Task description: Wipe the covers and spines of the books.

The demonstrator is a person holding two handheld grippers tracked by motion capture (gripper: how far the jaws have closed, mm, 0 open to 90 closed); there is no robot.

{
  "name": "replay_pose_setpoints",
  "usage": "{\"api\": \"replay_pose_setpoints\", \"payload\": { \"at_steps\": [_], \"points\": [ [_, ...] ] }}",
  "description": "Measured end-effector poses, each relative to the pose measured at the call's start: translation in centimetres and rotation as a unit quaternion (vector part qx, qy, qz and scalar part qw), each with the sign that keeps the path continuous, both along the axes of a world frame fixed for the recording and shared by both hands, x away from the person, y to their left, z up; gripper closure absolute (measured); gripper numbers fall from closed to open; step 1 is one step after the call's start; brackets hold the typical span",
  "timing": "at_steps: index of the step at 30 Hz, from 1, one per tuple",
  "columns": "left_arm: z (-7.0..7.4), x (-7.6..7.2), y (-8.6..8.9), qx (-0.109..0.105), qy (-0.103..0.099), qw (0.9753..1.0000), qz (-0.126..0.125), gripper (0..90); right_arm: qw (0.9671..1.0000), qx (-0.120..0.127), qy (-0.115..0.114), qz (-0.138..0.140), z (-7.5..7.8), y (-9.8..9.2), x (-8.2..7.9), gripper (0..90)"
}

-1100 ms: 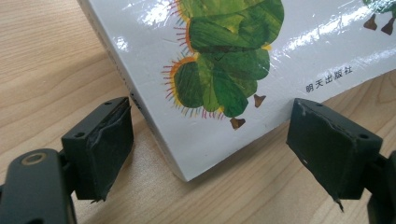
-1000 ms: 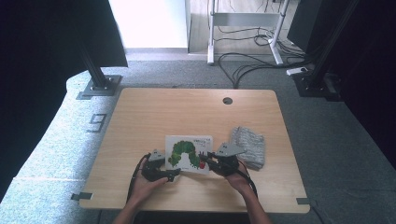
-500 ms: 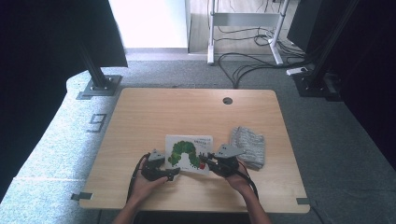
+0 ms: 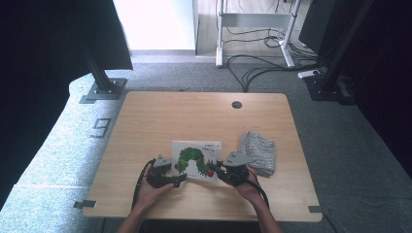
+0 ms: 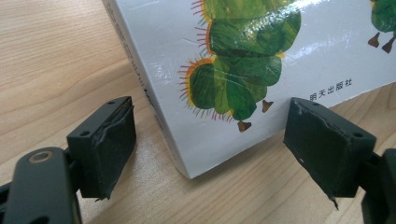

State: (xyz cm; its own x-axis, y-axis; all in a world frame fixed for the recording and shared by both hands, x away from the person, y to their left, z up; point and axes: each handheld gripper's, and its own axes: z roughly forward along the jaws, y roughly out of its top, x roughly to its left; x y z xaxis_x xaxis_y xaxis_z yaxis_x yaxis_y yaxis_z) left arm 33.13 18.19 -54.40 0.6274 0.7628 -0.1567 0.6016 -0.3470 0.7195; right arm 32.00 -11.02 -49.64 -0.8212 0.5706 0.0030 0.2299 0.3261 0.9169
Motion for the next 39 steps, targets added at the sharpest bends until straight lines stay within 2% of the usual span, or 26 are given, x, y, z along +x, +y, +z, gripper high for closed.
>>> {"api": "replay_pose_setpoints", "payload": {
  "at_steps": [11,21,31,39],
  "points": [
    [-0.2,0.1,0.0,0.004,-0.002,1.0000,0.001,17.9,0.9996,-0.024,0.016,0.001,-0.9,-0.6,-0.5,78.4],
    [-0.1,0.1,0.2,0.006,-0.009,0.9999,0.000,19.4,0.9986,-0.048,0.023,0.005,-2.0,-0.6,-0.2,79.2],
    [0.3,0.1,0.7,-0.003,-0.018,0.9998,0.002,19.5,0.9990,-0.036,0.025,0.010,-2.2,-0.8,-0.1,78.3],
    [1.2,0.3,1.4,-0.019,-0.042,0.9989,-0.010,19.1,0.9992,-0.029,0.026,0.010,-2.4,-0.9,-0.1,77.6]
  ]
}}
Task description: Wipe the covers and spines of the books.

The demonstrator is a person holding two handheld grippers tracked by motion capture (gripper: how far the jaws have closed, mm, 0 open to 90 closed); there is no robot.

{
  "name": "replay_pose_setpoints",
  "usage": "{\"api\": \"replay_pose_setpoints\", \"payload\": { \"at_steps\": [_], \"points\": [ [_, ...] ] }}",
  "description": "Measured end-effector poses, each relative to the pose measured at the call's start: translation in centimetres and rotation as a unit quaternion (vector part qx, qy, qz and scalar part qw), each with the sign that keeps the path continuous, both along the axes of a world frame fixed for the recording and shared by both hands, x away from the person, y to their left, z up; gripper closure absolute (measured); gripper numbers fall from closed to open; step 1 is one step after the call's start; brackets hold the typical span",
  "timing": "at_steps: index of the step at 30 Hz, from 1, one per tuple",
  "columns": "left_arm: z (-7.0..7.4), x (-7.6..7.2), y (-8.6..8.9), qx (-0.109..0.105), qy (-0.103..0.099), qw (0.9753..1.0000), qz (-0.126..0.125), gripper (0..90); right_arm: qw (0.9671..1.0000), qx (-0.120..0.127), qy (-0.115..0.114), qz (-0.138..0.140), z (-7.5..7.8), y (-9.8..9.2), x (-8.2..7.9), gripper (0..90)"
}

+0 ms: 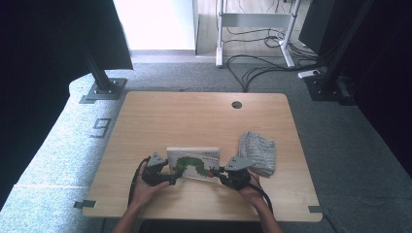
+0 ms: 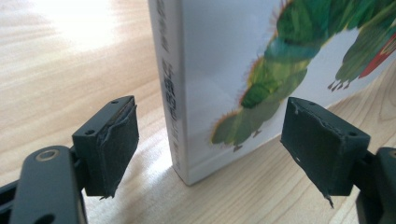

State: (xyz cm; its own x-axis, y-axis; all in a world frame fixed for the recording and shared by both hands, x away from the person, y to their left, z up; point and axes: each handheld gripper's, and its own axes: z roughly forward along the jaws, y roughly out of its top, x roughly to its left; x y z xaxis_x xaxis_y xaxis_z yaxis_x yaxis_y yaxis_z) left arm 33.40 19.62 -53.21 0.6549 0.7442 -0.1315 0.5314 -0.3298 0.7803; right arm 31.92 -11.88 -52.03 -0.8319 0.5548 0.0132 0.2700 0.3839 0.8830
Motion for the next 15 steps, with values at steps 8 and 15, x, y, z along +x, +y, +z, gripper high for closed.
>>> {"api": "replay_pose_setpoints", "payload": {
  "at_steps": [8,15],
  "points": [
    [0.9,0.7,0.0,-0.006,-0.026,0.9994,-0.023,19.0,1.0000,0.006,0.004,0.001,-0.1,-0.1,0.0,77.2],
    [1.2,1.3,-0.2,-0.033,-0.035,0.9973,-0.055,19.2,1.0000,0.006,0.005,0.000,-0.2,-0.1,0.1,76.9]
  ]
}}
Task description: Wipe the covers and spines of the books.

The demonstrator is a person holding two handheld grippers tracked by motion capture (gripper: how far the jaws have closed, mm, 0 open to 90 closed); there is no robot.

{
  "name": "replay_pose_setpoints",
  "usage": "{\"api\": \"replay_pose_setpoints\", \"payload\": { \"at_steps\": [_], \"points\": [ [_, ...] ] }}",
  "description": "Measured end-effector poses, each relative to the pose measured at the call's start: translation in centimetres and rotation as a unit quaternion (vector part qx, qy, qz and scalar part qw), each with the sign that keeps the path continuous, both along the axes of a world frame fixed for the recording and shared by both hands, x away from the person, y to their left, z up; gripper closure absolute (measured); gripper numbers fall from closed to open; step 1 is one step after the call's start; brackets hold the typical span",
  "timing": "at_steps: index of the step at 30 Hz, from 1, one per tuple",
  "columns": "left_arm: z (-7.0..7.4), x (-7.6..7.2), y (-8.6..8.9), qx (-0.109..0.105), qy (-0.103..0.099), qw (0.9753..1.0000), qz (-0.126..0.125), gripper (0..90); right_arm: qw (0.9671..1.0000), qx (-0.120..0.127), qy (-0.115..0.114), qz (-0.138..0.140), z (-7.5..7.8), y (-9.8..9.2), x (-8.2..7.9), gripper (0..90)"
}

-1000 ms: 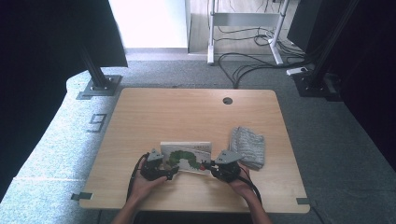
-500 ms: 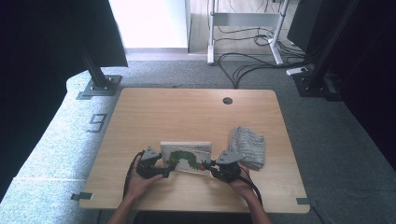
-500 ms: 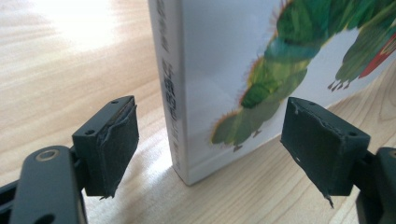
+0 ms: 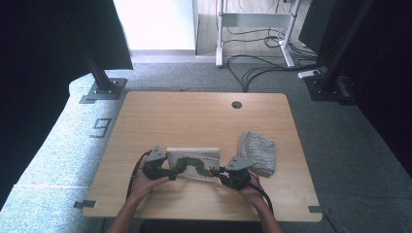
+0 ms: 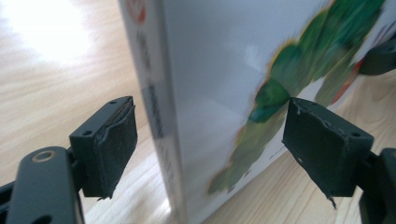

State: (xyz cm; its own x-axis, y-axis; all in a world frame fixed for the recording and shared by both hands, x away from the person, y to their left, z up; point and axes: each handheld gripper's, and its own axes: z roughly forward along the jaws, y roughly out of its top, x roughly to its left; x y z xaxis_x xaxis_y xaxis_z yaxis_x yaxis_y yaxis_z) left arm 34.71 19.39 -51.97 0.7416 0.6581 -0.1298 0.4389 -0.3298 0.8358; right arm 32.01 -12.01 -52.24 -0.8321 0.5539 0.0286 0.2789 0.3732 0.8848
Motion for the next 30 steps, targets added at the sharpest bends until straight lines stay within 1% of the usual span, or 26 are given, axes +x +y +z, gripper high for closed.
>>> {"api": "replay_pose_setpoints", "payload": {
  "at_steps": [5,6,8,10,12,18,21,25,30],
  "points": [
    [0.0,-0.3,-0.4,-0.008,-0.009,0.9997,-0.023,23.4,1.0000,-0.005,0.001,-0.006,-0.2,0.1,0.0,75.6],
    [0.0,-0.5,-0.5,-0.011,-0.012,0.9994,-0.031,24.4,1.0000,-0.006,0.002,-0.007,-0.2,0.1,0.0,75.3],
    [0.1,-0.7,-0.7,-0.002,-0.017,0.9992,-0.036,25.0,0.9999,-0.010,0.002,-0.009,-0.3,0.1,0.1,74.6],
    [0.1,-0.8,-0.7,0.005,-0.023,0.9991,-0.035,25.7,0.9999,-0.009,0.002,-0.010,-0.4,0.0,0.1,74.2],
    [0.1,-0.9,-0.6,0.004,-0.021,0.9991,-0.037,27.6,0.9999,-0.010,0.001,-0.013,-0.4,0.0,0.1,73.5],
    [0.1,-1.1,-0.6,0.006,-0.026,0.9989,-0.040,32.6,0.9996,-0.010,0.000,-0.025,-0.5,-0.2,0.2,71.2],
    [0.1,-1.2,-0.5,0.003,-0.025,0.9988,-0.042,35.2,0.9992,-0.012,0.001,-0.037,-0.6,-0.3,0.3,70.1],
    [0.1,-1.6,-0.2,0.003,-0.027,0.9983,-0.051,38.1,0.9991,-0.016,0.000,-0.040,-0.6,-0.3,0.4,69.4],
    [0.2,-1.9,-0.1,0.004,-0.033,0.9979,-0.056,38.6,0.9986,-0.025,-0.009,-0.045,-0.6,-0.2,0.3,68.9]
  ]
}}
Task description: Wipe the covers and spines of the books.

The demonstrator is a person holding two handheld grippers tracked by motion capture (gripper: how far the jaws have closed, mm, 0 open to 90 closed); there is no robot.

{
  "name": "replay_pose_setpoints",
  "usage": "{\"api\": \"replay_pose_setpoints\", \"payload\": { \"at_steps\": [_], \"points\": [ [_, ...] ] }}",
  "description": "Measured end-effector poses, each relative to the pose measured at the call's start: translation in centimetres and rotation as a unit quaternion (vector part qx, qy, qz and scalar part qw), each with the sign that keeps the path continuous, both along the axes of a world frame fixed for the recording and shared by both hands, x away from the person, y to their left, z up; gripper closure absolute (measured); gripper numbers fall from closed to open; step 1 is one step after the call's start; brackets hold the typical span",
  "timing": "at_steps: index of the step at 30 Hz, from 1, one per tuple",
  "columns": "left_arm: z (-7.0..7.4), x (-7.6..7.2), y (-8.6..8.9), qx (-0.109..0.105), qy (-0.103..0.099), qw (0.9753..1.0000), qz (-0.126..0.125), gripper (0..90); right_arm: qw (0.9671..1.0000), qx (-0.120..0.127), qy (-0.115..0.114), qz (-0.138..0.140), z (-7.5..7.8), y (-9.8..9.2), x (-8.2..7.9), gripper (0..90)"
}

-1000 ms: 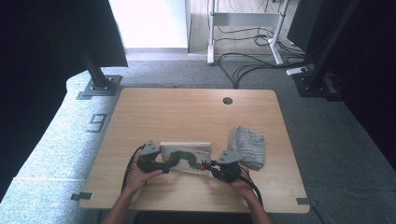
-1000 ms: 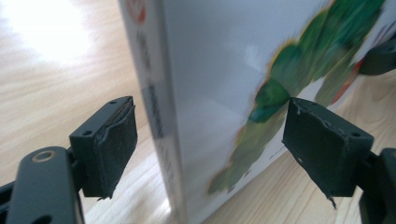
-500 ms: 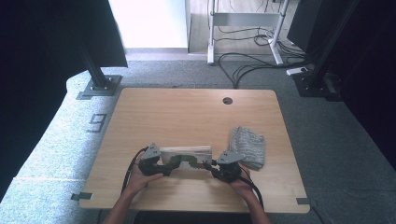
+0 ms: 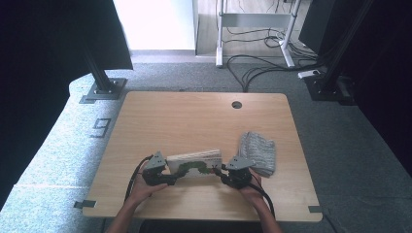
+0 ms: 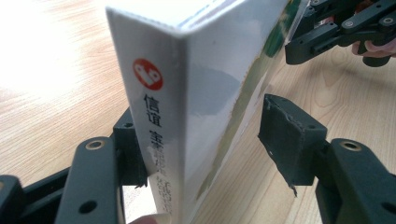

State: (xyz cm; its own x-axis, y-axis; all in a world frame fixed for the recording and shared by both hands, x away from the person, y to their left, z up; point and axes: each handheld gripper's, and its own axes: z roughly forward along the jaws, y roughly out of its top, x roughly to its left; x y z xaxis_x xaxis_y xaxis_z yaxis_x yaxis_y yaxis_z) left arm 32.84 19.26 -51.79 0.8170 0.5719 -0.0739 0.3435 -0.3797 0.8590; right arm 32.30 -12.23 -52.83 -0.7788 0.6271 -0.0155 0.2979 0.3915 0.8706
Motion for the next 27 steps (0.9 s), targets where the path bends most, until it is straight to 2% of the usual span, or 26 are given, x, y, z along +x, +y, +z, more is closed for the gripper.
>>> {"api": "replay_pose_setpoints", "payload": {
  "at_steps": [7,14,27],
  "points": [
    [0.2,-0.1,0.1,-0.003,-0.004,1.0000,0.004,42.0,1.0000,-0.002,-0.004,-0.005,0.0,0.1,0.1,69.1],
    [0.7,-0.4,0.4,-0.010,-0.005,0.9998,0.016,51.4,0.9999,-0.005,-0.005,-0.015,0.0,0.3,0.3,70.1],
    [1.7,-0.9,0.7,-0.031,-0.002,0.9995,-0.010,65.4,0.9994,0.021,-0.001,-0.026,0.1,-0.2,0.8,69.1]
  ]
}}
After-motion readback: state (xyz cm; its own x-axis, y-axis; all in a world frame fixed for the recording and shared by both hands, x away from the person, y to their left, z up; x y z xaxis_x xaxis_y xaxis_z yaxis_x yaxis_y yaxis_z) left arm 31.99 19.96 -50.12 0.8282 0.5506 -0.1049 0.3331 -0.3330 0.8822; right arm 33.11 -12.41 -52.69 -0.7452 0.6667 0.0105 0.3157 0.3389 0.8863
